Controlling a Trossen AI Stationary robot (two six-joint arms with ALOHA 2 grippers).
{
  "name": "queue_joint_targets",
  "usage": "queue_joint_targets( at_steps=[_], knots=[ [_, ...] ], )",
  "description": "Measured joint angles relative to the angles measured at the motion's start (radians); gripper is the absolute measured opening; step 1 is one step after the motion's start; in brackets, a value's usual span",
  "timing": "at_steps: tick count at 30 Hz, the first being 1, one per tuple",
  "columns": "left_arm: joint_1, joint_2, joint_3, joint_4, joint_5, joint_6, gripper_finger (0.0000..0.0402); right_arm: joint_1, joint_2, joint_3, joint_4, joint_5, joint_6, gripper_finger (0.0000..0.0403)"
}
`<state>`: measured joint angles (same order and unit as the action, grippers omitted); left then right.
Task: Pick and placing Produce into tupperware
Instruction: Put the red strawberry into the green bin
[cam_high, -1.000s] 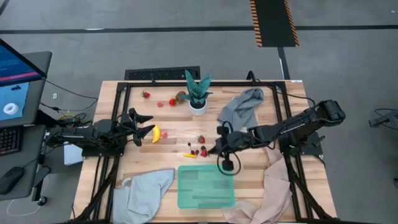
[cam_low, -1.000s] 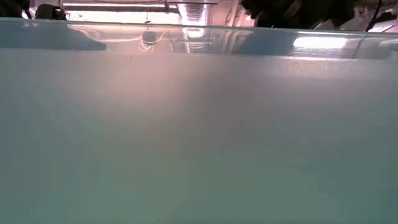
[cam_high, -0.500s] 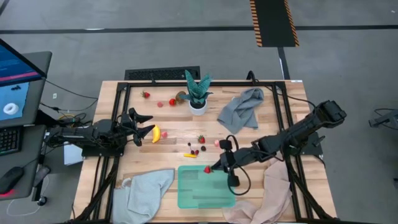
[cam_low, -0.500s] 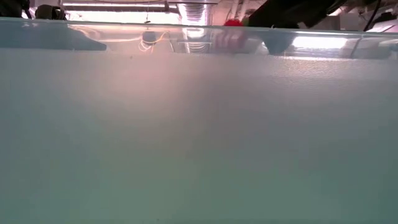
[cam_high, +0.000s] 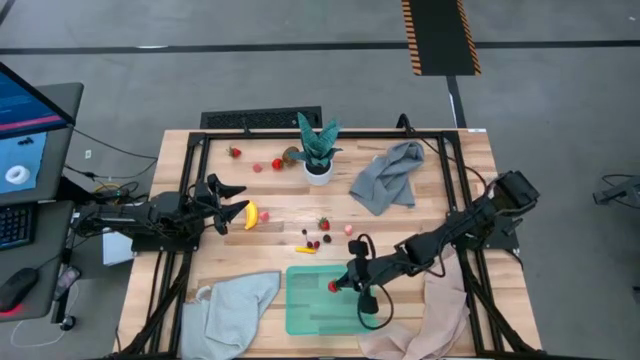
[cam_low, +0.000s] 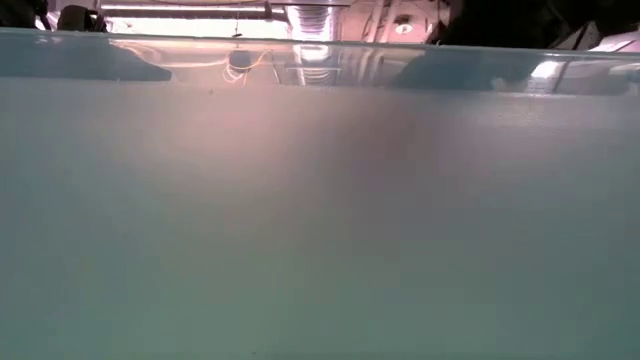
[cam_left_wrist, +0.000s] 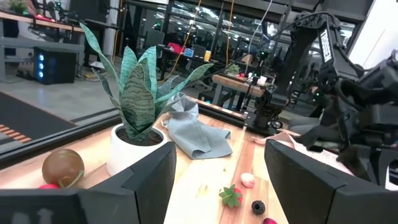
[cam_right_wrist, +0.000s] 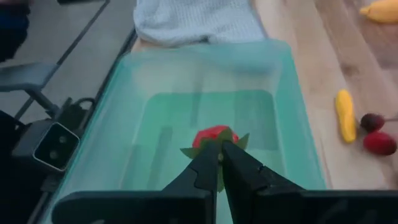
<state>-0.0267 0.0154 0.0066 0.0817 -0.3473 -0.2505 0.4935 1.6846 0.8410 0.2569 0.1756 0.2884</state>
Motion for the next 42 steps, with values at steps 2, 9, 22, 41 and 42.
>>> queue_joint_targets(
  at_steps=[2, 9, 22, 41, 42],
  knots=[
    [0.0, 0.0, 0.0, 0.0, 0.0, 0.0, 0.0236, 0.004, 0.02, -0.001, 0.001, -0.003, 0.009, 0.0042],
    [0.0, 0.0, 0.0, 0.0, 0.0, -0.001, 0.0236, 0.005, 0.038, -0.001, 0.033, -0.022, 0.011, 0.0025],
    [0.0, 0.0, 0.0, 0.0, 0.013, 0.0, 0.0236, -0.003, 0.033, -0.001, 0.037, -0.022, 0.006, 0.0063],
    [0.0, 0.0, 0.0, 0.0, 0.001, -0.005, 0.0236, -0.132, -0.073, -0.001, 0.053, -0.071, -0.133, 0.0064],
    [0.0, 0.003, 0.0, 0.0, -0.001, -0.005, 0.0236, -0.135, -0.093, -0.001, 0.048, -0.072, -0.15, 0.0064]
  ],
)
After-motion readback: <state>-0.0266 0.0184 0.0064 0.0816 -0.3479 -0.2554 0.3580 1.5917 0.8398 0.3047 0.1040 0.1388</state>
